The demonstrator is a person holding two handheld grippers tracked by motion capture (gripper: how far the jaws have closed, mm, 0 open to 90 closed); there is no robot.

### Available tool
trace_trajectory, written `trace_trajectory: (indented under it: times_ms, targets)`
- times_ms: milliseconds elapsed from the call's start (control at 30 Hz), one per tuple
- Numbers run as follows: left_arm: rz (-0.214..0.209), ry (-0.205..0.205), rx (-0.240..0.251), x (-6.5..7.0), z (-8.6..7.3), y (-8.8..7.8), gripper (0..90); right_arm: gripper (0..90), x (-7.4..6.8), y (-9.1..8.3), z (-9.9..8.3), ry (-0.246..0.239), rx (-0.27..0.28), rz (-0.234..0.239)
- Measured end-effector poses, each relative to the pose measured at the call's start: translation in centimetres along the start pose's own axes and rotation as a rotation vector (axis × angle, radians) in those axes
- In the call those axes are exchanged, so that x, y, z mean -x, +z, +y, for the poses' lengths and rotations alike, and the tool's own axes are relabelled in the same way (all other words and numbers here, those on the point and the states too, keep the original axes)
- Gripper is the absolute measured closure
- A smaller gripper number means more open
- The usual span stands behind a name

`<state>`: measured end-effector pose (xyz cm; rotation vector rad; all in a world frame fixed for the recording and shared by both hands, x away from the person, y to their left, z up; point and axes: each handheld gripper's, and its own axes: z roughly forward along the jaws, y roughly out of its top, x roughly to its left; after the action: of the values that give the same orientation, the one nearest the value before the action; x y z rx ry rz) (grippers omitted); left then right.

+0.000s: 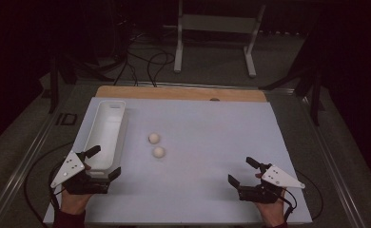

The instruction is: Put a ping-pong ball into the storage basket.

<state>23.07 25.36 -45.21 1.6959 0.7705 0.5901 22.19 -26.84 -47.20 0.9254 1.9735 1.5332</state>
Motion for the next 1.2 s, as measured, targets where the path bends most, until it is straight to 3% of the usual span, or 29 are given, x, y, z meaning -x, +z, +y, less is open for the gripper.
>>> trace_trajectory:
  times_ms: [633,1200]
  targets:
    - [0.003,-0.015,-0.002,0.1,0.3,0.0,0.0,7.4,-0.2,0.1,0.0,-0.004,-0.006,0.000]
    - [0.004,-0.021,-0.039,0.5,1.4,1.5,0.0,7.4,0.0,0.0,-0.3,-0.001,-0.018,-0.008]
